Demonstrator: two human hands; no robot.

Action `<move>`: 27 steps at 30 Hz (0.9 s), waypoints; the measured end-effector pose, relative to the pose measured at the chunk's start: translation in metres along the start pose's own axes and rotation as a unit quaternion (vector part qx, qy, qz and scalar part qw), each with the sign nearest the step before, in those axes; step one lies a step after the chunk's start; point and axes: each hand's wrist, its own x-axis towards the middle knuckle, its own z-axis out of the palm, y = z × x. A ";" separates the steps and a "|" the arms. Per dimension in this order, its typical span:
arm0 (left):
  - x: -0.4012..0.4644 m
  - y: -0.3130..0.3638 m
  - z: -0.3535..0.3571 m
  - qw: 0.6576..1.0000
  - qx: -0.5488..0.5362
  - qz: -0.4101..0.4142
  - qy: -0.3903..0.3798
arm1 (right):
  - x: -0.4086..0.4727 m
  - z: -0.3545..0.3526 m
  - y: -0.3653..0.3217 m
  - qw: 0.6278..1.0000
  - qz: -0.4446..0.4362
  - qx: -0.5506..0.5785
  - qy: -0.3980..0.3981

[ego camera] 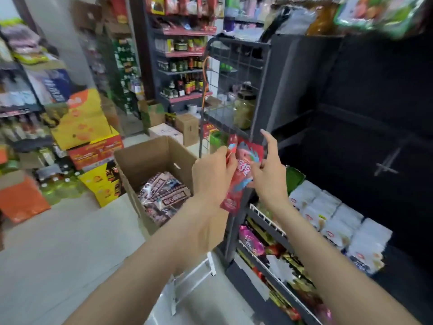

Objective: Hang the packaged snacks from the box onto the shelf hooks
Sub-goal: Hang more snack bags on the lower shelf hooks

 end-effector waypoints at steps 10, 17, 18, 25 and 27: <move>-0.075 0.155 0.052 0.968 -0.117 0.214 -0.066 | -0.065 -0.156 0.034 0.975 0.142 0.035 0.164; -0.136 0.235 0.066 0.903 -0.205 0.332 -0.180 | -0.127 -0.258 0.084 0.945 0.208 -0.006 0.252; -0.143 0.246 0.068 0.897 -0.220 0.327 -0.200 | -0.136 -0.274 0.091 0.939 0.219 -0.003 0.264; -0.176 0.356 0.080 0.916 -0.287 0.084 -0.267 | -0.197 -0.373 0.114 0.937 0.221 0.016 0.269; -0.186 0.380 0.088 0.871 -0.341 0.010 -0.354 | -0.212 -0.399 0.122 0.931 0.228 0.041 0.283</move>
